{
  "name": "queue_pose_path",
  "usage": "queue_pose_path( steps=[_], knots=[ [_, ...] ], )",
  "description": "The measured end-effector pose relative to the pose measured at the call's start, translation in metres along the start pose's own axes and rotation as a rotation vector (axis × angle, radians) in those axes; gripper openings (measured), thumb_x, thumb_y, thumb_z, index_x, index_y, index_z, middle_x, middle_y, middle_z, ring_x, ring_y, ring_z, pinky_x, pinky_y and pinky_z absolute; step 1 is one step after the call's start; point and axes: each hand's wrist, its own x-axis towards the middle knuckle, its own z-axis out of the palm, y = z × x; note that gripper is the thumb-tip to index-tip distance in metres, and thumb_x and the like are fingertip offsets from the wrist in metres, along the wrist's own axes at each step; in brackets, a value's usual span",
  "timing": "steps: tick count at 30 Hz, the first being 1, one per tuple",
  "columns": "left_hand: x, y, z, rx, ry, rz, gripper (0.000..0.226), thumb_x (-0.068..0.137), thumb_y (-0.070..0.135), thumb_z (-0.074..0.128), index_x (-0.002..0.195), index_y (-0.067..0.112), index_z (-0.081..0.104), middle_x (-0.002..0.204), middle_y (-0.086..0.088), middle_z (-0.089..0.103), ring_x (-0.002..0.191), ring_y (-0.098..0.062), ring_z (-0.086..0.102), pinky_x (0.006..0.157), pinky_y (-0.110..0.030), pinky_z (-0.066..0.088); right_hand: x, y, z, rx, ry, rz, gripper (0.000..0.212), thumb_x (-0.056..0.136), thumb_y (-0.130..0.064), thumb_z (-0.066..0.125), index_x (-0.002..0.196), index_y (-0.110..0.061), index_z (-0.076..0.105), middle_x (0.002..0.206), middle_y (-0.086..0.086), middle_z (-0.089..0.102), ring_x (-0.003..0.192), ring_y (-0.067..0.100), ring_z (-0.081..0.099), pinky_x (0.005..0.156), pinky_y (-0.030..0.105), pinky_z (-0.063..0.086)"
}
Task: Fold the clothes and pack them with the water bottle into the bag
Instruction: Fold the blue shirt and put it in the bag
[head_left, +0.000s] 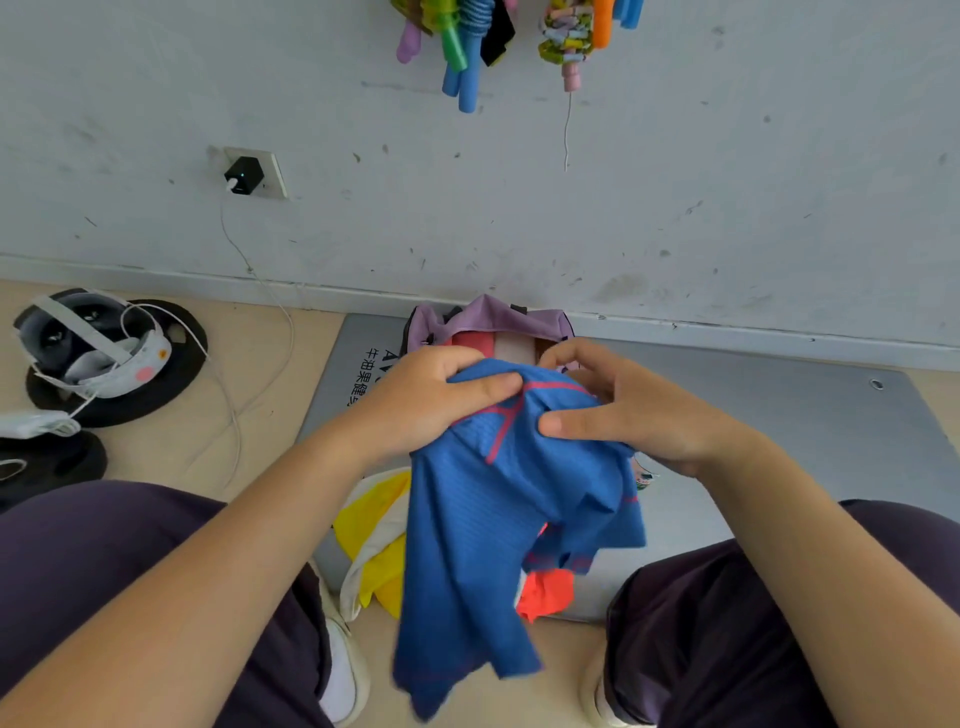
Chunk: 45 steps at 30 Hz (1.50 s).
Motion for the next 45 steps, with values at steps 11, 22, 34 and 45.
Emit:
queue_pose_path(
  steps=[11,22,34,45],
  knots=[
    [0.002,-0.002,-0.004,0.060,0.009,0.013,0.022,0.089,0.049,0.063,0.096,0.029,0.068,0.093,0.003,0.072,0.086,-0.011,0.068,0.084,-0.036,0.052,0.001,-0.001,-0.005,-0.041,0.354,-0.125,0.023,0.095,-0.028,0.061,0.091,-0.007,0.069,0.081,0.011,0.062,0.076,0.016,0.057,0.072,0.031,0.048],
    [-0.001,0.006,0.014,-0.511,-0.147,-0.198,0.031,0.083,0.045,0.064,0.103,0.024,0.075,0.107,0.000,0.075,0.100,-0.013,0.071,0.073,-0.017,0.055,0.006,-0.003,0.010,0.515,0.046,0.004,0.051,0.090,-0.048,0.054,0.126,-0.013,0.065,0.125,0.011,0.067,0.113,0.025,0.065,0.091,0.035,0.056],
    [0.009,-0.010,-0.001,-0.322,0.232,-0.246,0.031,0.090,0.045,0.065,0.093,0.016,0.074,0.096,-0.002,0.077,0.096,-0.018,0.071,0.092,-0.038,0.053,0.009,0.007,0.005,0.079,0.374,0.084,0.028,0.088,-0.026,0.068,0.111,-0.011,0.066,0.106,0.002,0.070,0.088,0.012,0.063,0.074,0.021,0.049],
    [0.001,0.005,0.015,-0.212,-0.023,-0.127,0.025,0.084,0.054,0.062,0.094,0.034,0.073,0.094,0.013,0.076,0.089,-0.005,0.072,0.082,-0.027,0.055,0.012,0.007,0.027,0.384,0.034,0.057,0.049,0.080,-0.053,0.066,0.111,-0.017,0.073,0.118,0.004,0.071,0.111,0.019,0.067,0.085,0.026,0.056]
  ],
)
